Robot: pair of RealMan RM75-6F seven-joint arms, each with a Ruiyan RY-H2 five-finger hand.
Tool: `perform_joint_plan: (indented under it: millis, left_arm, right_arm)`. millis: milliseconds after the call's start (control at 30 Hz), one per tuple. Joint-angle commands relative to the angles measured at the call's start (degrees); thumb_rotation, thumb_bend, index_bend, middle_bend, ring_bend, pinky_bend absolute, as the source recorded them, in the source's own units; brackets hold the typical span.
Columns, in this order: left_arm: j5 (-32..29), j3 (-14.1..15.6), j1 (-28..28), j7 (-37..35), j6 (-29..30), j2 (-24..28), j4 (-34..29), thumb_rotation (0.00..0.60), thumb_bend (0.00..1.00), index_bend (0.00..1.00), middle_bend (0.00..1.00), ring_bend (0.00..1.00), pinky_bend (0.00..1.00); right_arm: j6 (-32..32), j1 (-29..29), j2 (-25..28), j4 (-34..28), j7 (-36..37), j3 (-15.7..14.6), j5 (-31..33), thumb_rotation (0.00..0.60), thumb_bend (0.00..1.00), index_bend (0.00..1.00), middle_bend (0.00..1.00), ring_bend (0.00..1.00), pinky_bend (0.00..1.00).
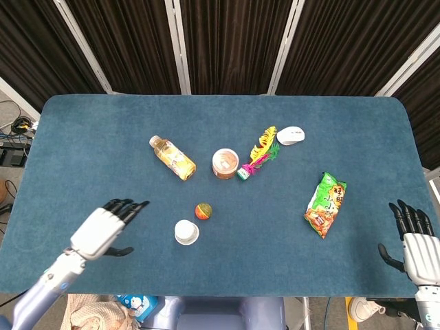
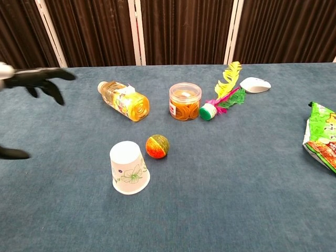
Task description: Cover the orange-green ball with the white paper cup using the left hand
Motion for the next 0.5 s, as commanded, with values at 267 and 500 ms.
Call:
perform_joint_plan:
  millis: [267,500]
  left_arm:
    - [-10.4,-4.3,-7.9,10.4,-9.3,-7.7,-3.1,0.6,0.15,0.1,0.28,0.23,0.29]
    - [-17.8,-4.8,-11.2,17.8,-12.0,-12.9,-1.6,0.6,0.15,0.11,0.28,0.23,0.29]
  right_arm:
    - [-0.3,0.1,0.1,0.1,0.4,0.2,0.3,0.6,0.35,0.0,0.0,0.0,0.03]
    - [-0.7,0.3,0.1,0.1,0.7,0.3,0.6,0.6,0.35,0.0,0.0,0.0,0.03]
